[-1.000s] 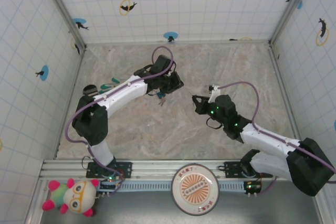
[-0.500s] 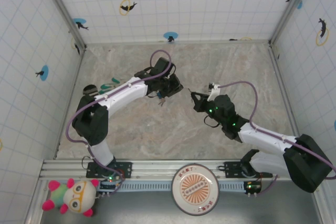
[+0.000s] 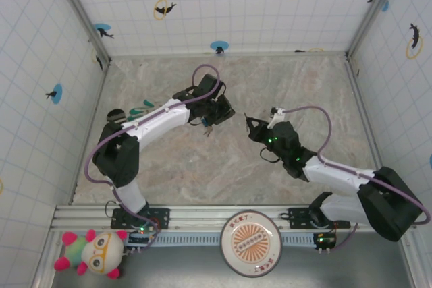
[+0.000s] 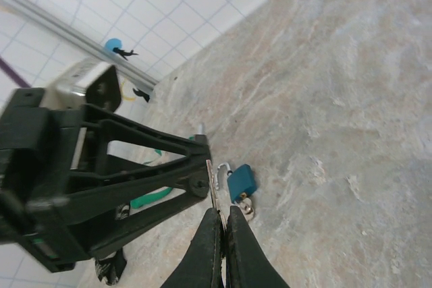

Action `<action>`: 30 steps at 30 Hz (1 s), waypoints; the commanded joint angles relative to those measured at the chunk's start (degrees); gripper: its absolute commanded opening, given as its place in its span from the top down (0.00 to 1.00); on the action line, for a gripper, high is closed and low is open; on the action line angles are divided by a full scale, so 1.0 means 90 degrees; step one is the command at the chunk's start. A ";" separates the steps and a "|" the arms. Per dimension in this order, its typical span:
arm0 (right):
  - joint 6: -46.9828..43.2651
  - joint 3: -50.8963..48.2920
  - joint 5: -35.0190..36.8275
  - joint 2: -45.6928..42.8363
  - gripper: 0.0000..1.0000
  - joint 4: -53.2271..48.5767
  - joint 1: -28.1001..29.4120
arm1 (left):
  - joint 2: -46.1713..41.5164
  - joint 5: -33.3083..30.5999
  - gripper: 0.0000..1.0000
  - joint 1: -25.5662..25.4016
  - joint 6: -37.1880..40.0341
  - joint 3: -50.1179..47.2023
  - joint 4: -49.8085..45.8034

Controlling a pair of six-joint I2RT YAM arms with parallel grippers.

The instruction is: Unlock with the key

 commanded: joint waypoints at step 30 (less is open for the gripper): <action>0.0240 0.0381 0.0745 0.1439 1.00 0.1161 0.0914 | 0.0151 0.0080 0.83 0.0041 -0.0010 0.0199 -0.0243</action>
